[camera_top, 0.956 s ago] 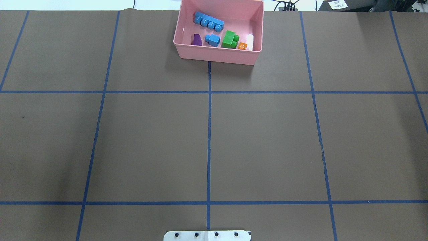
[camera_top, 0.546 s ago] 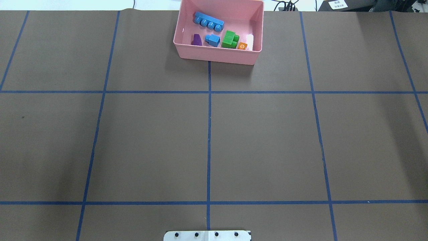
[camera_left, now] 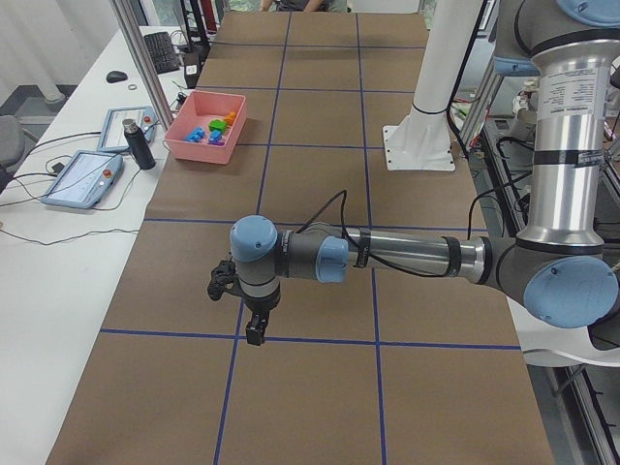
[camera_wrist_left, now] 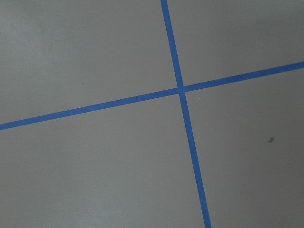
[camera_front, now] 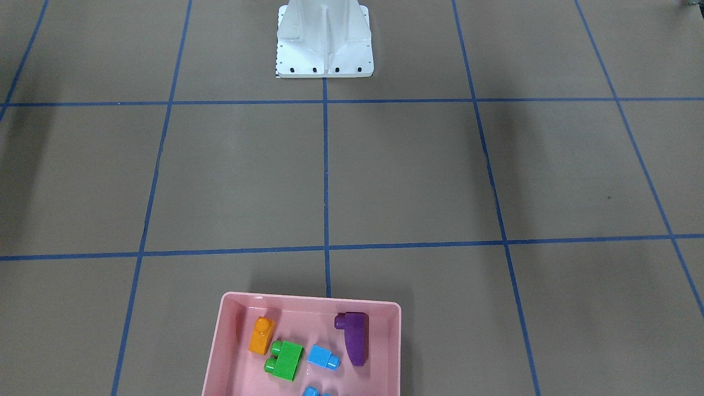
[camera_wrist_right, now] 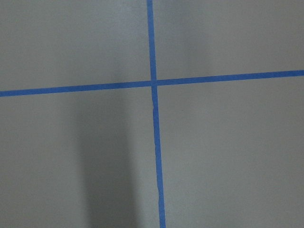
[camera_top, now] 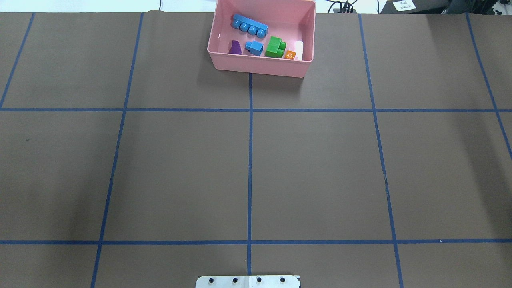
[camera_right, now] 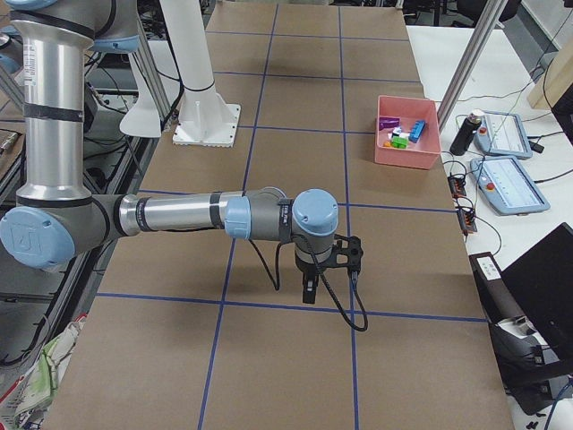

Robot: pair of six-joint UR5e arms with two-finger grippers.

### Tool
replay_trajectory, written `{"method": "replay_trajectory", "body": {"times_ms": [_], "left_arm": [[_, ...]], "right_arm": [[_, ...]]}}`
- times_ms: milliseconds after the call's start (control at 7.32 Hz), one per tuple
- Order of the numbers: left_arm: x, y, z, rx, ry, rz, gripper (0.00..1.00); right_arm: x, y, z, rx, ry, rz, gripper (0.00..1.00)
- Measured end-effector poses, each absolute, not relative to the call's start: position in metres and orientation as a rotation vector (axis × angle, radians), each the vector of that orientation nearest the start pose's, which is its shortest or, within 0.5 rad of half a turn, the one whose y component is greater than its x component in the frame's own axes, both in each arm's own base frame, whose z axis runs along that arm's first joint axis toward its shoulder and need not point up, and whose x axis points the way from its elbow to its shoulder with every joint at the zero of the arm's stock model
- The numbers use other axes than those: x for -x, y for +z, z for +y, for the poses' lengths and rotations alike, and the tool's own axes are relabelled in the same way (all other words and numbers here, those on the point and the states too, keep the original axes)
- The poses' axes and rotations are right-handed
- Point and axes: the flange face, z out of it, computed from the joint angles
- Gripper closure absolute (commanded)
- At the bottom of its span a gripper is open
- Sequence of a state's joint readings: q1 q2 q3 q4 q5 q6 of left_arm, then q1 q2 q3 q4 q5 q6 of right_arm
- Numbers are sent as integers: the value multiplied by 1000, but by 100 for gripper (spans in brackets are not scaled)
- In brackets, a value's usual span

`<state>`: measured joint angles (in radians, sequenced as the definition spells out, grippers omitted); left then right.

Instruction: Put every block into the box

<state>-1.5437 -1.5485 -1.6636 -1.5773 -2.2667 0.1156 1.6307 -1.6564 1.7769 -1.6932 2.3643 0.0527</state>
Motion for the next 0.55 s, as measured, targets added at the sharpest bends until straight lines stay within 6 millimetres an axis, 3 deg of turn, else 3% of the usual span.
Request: {"method": "replay_trajectory", "body": {"times_ms": [546], "left_arm": [[57, 628, -489, -97, 135, 694, 0]], "right_arm": [[-89, 613, -449, 31, 170, -792, 0]]}}
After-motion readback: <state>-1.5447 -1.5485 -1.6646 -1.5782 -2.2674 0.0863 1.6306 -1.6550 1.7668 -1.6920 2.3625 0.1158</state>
